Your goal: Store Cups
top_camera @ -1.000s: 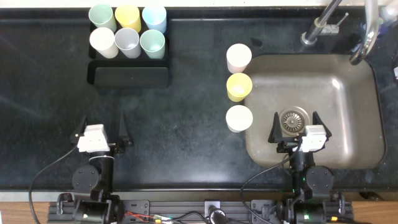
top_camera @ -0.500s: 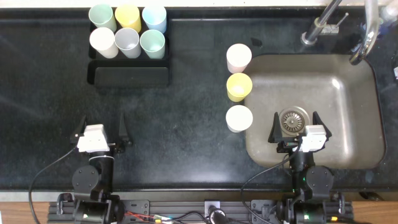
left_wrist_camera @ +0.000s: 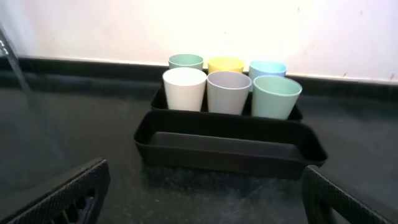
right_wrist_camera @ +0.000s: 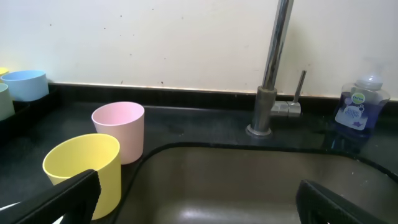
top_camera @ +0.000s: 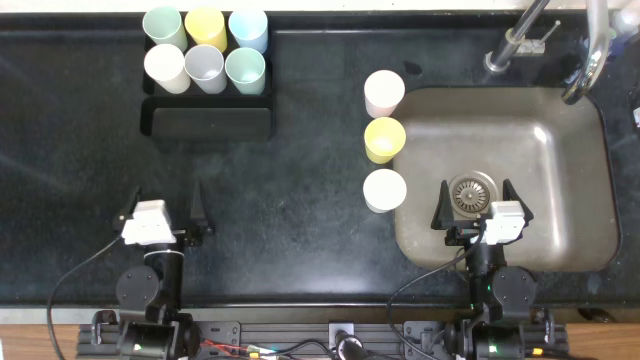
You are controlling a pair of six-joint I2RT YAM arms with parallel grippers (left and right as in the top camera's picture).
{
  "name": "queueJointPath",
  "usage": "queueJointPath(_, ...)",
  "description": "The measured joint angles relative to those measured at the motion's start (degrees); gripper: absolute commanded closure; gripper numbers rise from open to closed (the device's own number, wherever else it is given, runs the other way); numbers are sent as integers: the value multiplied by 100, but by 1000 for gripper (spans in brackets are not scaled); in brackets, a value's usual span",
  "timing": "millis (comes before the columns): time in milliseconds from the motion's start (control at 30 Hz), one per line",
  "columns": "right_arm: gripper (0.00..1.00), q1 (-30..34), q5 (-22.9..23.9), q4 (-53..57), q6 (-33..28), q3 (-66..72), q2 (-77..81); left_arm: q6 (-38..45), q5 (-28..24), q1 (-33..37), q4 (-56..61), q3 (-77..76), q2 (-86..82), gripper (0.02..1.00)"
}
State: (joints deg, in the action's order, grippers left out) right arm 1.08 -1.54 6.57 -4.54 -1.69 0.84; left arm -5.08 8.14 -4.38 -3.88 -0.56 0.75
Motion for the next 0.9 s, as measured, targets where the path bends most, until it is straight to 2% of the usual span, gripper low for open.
queueJointPath(100,3,0,0,2,0,0,0,-415,-326,0,-151,-157,304,20)
queueJointPath(200,3,0,2,-2,2,2,0,-756,-754,0,-660,-951,1513,18)
queueJointPath(267,3,0,0,-4,2,13,-9,-896,-1049,-2,-1598,-1980,2588,20)
queueJointPath(433,5,0,0,-2,0,24,-15,-1080,-1587,0,-4594,-5707,5510,18)
queueJointPath(567,3,0,0,-7,0,26,-15,-1134,-1958,-149,-5766,-8067,7211,18)
queueJointPath(733,3,0,0,-4,2,26,-15,-1152,-1993,-977,-6179,-9569,8564,18)
queueJointPath(900,3,0,2,-7,0,26,-15,-1152,-1676,-2048,-6229,-10214,9503,18)
